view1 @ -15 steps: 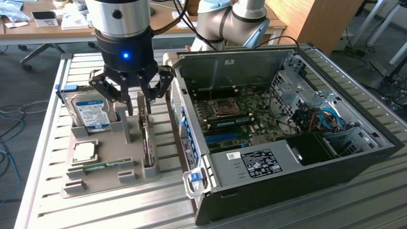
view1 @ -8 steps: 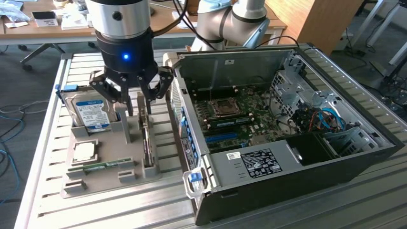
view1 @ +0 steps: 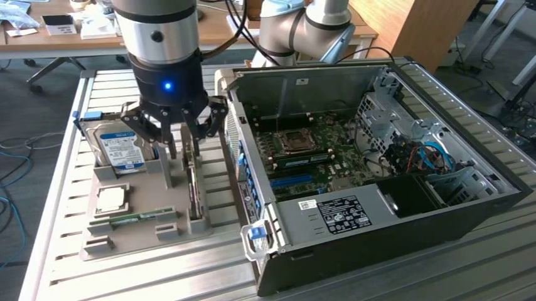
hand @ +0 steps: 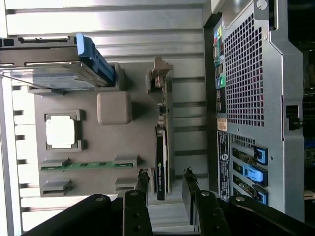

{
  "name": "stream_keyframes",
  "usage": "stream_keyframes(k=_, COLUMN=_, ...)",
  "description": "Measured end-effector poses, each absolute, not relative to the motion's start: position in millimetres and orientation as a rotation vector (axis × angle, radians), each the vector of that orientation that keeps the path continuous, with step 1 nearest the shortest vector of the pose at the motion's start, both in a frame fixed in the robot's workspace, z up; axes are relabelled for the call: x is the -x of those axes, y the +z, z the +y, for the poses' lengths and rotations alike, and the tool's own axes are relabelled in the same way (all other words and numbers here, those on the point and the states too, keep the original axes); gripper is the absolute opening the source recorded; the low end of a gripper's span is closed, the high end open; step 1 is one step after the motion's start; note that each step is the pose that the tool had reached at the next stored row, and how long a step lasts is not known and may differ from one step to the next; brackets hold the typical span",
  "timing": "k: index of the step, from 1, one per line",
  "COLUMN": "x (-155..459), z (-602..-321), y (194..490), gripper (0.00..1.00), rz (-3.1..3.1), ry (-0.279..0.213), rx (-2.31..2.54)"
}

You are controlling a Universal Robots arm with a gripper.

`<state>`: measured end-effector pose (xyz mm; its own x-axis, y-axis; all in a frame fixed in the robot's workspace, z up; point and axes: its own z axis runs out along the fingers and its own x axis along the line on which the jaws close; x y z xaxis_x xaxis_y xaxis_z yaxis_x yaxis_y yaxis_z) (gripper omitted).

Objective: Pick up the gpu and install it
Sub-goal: 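Pick up the gpu and move the gpu toward the slot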

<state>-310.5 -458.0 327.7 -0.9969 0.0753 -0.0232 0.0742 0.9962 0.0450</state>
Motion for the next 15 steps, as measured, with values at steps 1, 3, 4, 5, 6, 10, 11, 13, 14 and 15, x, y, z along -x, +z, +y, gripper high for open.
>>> stream_keyframes(k=1, x=310.5, z=-458.0, y=325.8, gripper=0.42, rz=3.114, ry=0.069, rx=-0.116)
stream_keyframes(k=3, x=310.6, z=-458.0, y=322.2, gripper=0.42, rz=3.114, ry=0.069, rx=-0.117)
stream_keyframes(k=4, x=310.7, z=-458.0, y=320.3, gripper=0.42, rz=3.114, ry=0.069, rx=-0.117)
stream_keyframes(k=5, x=310.7, z=-458.0, y=318.6, gripper=0.42, rz=3.114, ry=0.069, rx=-0.117)
stream_keyframes(k=6, x=310.7, z=-458.0, y=317.0, gripper=0.42, rz=3.114, ry=0.069, rx=-0.116)
stream_keyframes(k=10, x=310.7, z=-458.0, y=312.8, gripper=0.42, rz=3.114, ry=0.069, rx=-0.117)
stream_keyframes(k=11, x=310.7, z=-458.0, y=312.1, gripper=0.42, rz=3.114, ry=0.069, rx=-0.117)
stream_keyframes(k=13, x=310.7, z=-458.0, y=310.2, gripper=0.42, rz=3.114, ry=0.069, rx=-0.117)
stream_keyframes(k=14, x=310.7, z=-458.0, y=309.1, gripper=0.42, rz=3.114, ry=0.069, rx=-0.117)
stream_keyframes(k=15, x=310.8, z=-458.0, y=307.8, gripper=0.42, rz=3.114, ry=0.069, rx=-0.117)
